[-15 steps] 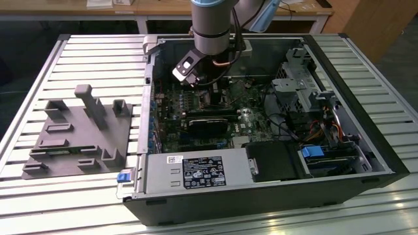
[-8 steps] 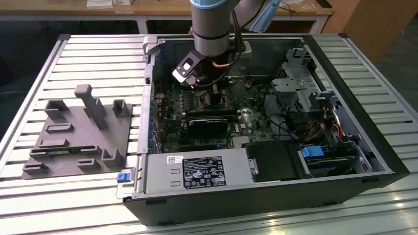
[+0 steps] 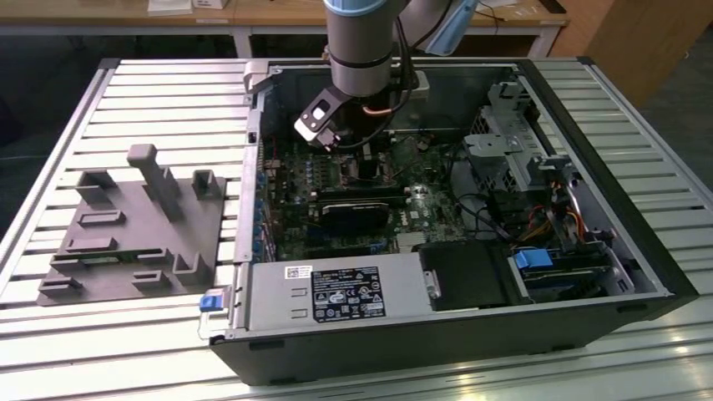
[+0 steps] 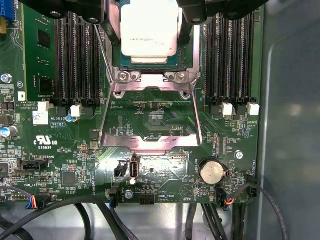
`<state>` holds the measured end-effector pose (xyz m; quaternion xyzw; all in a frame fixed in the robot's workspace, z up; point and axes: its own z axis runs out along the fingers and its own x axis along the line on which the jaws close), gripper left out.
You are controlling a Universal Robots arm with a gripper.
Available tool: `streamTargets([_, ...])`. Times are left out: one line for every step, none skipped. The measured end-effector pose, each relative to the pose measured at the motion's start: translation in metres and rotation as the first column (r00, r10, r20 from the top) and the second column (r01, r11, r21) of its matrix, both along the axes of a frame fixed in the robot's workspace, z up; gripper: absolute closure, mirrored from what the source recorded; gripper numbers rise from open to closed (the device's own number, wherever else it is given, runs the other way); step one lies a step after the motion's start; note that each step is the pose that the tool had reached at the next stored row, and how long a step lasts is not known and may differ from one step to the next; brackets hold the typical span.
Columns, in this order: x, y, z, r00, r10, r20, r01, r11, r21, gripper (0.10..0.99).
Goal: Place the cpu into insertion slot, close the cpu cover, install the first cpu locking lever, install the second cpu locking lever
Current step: 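Place the cpu into insertion slot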
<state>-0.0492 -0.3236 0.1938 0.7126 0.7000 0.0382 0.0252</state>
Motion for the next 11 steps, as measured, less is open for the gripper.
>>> streamTargets([0.0000,0.0000,0.0000,1.0000,0.000,0.0000,0.000,1.0000,0.000,0.549])
streamTargets([0.0000,0.0000,0.0000,1.0000,0.000,-0.0001,0.000,1.0000,0.000,0.549])
streamTargets([0.0000,0.0000,0.0000,1.0000,0.000,-0.0001,0.000,1.0000,0.000,0.549])
streamTargets([0.0000,0.0000,0.0000,1.0000,0.000,-0.0001,0.000,1.0000,0.000,0.549])
streamTargets([0.0000,0.0000,0.0000,1.0000,0.000,-0.0001,0.000,1.0000,0.000,0.549])
streamTargets([0.0000,0.0000,0.0000,1.0000,0.000,-0.0001,0.000,1.0000,0.000,0.549])
streamTargets([0.0000,0.0000,0.0000,1.0000,0.000,-0.0001,0.000,1.0000,0.000,0.537])
streamTargets([0.0000,0.0000,0.0000,1.0000,0.000,0.0000,0.000,1.0000,0.000,0.537])
streamTargets([0.0000,0.0000,-0.0001,1.0000,0.000,-0.0001,0.000,1.0000,0.000,0.475])
streamTargets([0.0000,0.0000,0.0000,1.0000,0.000,-0.0001,0.000,1.0000,0.000,0.475])
streamTargets([0.0000,0.0000,-0.0001,1.0000,0.000,-0.0001,0.000,1.0000,0.000,0.475])
